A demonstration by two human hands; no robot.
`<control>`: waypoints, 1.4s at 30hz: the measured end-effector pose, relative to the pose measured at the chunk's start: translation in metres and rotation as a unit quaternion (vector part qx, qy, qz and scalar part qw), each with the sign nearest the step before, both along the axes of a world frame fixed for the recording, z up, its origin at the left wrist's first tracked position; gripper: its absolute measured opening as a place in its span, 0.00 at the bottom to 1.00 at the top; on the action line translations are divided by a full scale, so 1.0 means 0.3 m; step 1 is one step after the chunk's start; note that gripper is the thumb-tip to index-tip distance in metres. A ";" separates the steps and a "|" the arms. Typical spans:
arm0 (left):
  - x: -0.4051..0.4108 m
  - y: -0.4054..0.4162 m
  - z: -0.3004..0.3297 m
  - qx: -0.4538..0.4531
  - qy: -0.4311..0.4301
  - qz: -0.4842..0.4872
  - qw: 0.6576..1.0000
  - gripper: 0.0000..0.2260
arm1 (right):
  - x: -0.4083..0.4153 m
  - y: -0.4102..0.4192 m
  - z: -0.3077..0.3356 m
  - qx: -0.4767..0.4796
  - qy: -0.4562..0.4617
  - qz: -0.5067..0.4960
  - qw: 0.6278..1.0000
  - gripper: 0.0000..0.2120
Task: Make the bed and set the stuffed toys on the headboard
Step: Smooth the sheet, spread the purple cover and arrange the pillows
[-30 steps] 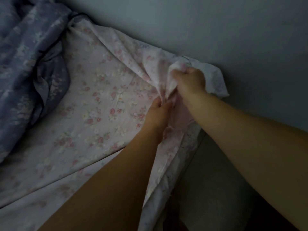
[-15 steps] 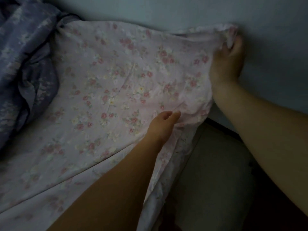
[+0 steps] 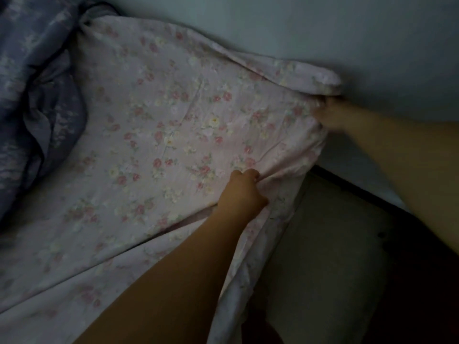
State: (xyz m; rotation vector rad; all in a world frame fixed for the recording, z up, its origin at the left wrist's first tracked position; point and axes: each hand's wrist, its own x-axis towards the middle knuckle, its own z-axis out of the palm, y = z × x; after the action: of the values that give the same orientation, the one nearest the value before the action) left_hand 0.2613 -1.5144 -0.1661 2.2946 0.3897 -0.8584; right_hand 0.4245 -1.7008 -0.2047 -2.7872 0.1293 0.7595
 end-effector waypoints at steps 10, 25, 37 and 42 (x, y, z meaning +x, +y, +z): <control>-0.082 0.019 0.028 0.055 -0.157 0.077 0.983 0.07 | -0.367 0.140 0.067 0.198 -0.179 -0.308 0.913 0.19; -0.429 0.028 0.039 0.041 -0.090 -0.120 0.988 0.08 | -0.720 0.339 0.078 0.429 0.119 -0.481 0.755 0.22; -0.710 0.019 -0.014 -0.085 -0.013 -0.124 0.989 0.17 | -0.922 0.219 0.006 0.294 0.003 -0.523 0.800 0.07; -0.775 0.088 -0.019 -0.094 -0.045 -0.089 0.991 0.20 | -0.966 0.268 0.005 0.213 -0.005 -0.506 0.835 0.27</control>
State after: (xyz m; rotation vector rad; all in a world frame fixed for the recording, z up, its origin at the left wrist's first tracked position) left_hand 0.0289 -1.4879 -0.1719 2.2061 0.0599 -0.8360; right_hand 0.1349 -1.6204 -0.2033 -1.8654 1.1554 0.3959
